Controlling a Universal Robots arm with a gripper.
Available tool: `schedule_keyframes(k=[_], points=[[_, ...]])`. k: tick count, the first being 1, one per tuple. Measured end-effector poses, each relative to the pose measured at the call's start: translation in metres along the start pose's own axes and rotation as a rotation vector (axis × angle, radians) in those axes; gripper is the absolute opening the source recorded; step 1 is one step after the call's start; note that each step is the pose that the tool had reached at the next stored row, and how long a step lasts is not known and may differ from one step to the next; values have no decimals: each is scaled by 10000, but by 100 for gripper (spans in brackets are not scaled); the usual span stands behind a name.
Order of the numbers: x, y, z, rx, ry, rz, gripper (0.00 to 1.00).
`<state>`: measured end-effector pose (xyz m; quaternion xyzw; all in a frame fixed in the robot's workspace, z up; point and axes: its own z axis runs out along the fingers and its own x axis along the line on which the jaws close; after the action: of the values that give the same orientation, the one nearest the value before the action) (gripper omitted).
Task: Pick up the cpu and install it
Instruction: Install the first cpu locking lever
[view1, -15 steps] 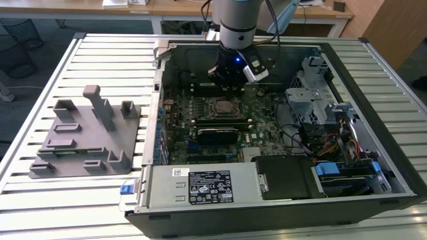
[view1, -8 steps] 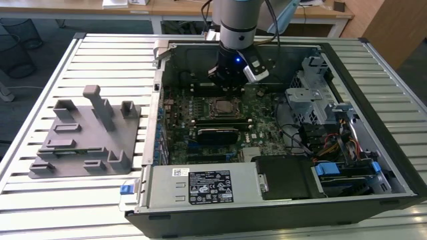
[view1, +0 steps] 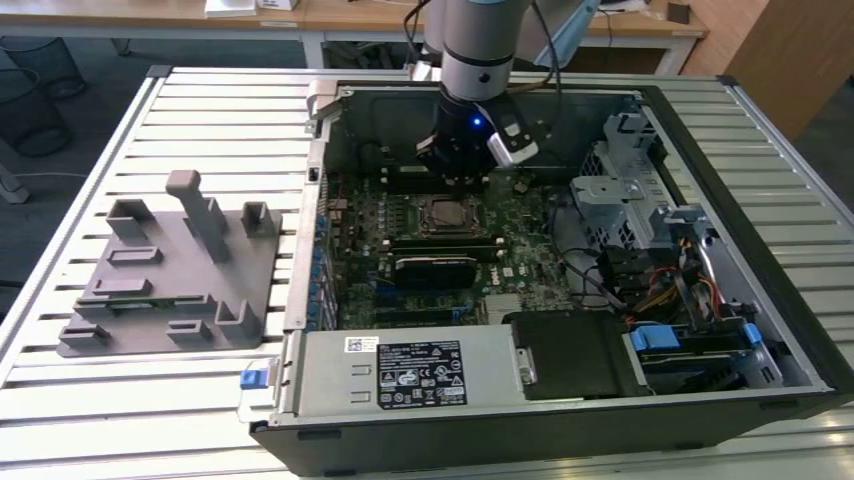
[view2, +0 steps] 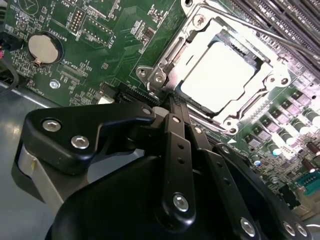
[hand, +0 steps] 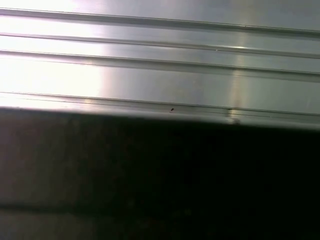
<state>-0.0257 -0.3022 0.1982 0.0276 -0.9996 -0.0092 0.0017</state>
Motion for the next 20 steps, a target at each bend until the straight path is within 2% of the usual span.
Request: schedule_keyframes(k=[7, 13, 15, 20], points=[[-36, -3, 31, 1, 85, 2, 11], [-40, -2, 29, -197, 74, 0, 11], [-43, 3, 10, -232, 59, 0, 11], [-41, 1, -85, -212, 72, 0, 11]])
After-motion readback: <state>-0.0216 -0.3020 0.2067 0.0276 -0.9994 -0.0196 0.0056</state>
